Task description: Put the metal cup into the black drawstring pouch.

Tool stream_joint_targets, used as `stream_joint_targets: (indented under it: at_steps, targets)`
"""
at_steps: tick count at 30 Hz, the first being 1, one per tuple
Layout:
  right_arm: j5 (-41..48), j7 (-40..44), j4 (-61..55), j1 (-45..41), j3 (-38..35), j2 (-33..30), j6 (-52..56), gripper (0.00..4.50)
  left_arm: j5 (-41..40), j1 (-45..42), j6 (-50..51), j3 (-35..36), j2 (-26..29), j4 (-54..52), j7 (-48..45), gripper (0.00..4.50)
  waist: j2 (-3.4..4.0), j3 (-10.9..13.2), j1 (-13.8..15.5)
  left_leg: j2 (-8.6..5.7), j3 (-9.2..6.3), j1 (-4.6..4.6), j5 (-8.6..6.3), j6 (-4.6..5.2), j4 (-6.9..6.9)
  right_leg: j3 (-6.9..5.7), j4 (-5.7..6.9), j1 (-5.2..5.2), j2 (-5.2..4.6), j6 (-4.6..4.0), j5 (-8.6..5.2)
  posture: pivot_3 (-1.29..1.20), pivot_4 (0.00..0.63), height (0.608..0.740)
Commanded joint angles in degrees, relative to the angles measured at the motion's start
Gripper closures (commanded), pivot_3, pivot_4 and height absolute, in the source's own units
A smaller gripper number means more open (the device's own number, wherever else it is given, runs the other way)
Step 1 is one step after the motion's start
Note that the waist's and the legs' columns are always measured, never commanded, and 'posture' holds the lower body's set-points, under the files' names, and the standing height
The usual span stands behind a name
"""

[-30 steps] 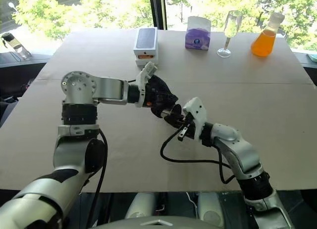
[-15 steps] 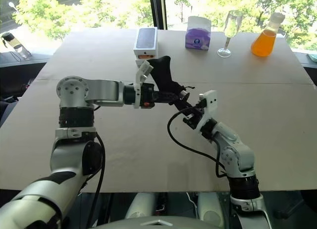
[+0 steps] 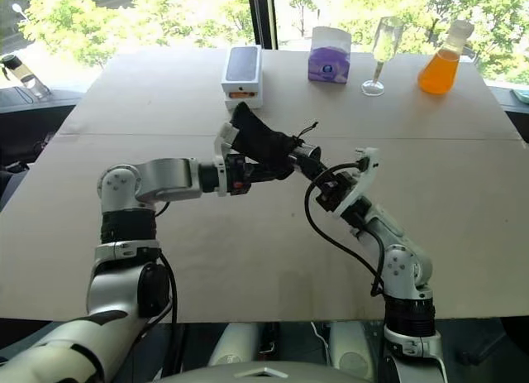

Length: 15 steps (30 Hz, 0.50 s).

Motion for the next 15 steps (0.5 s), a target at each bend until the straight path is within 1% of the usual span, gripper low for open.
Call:
stream_joint_targets:
  at_steps: [1,2,6,9,12,15]
  targets:
    - [1.6,1.8,-4.2,-0.4,0.9,-1.5,0.6,4.46,-2.6,-0.3,-1.8,-1.8,0.4,-4.2,-0.6,4.50,0.00,0.0,0.2,-0.02,-0.01,0.00,0.00,0.00,0.00,-0.01,-0.01,0.01,-0.01,0.00,0.00,0.00,0.150,0.737]
    - [1.3,2.1,-4.3,-0.2,1.7,-1.8,0.7,4.46,-3.4,-0.6,-2.1,-2.3,0.4,-4.5,-0.8,4.50,0.00,0.0,0.3,-0.03,-0.01,-0.01,0.00,0.00,0.00,-0.01,-0.02,0.01,-0.01,0.00,0.00,0.00,0.150,0.737]
    - [-2.9,4.4,-3.6,-0.6,6.5,-3.9,0.3,4.46,-11.4,-2.7,-4.1,-5.2,0.5,-5.8,-1.8,4.50,0.00,0.0,0.2,-0.04,-0.01,0.00,0.00,0.00,0.00,-0.01,-0.02,0.01,-0.01,0.00,0.00,0.00,0.150,0.737]
    - [-4.5,5.7,-3.1,-1.0,8.0,-4.6,-0.4,4.46,-15.4,-3.5,-6.2,-7.2,1.6,-6.3,-1.4,4.50,0.00,0.0,0.1,-0.02,-0.01,0.00,0.00,0.00,0.00,-0.01,0.00,0.01,0.01,0.00,0.00,0.00,0.150,0.737]
    - [-7.7,7.5,-2.8,-1.5,10.3,-6.3,-1.7,4.46,-17.0,-4.5,-6.9,-8.5,2.6,-7.0,-3.3,4.50,0.00,0.0,-0.1,-0.02,0.01,0.02,0.00,0.00,0.00,0.02,0.00,0.01,0.02,0.00,0.00,0.00,0.150,0.737]
    - [-10.7,9.0,-2.4,-1.9,12.0,-7.9,-3.2,4.46,-16.6,-4.7,-8.4,-9.5,3.6,-9.1,-5.1,4.50,0.00,0.0,0.0,-0.04,0.02,0.01,0.00,0.00,0.00,0.01,-0.02,0.01,0.02,0.01,0.00,0.00,0.150,0.737]
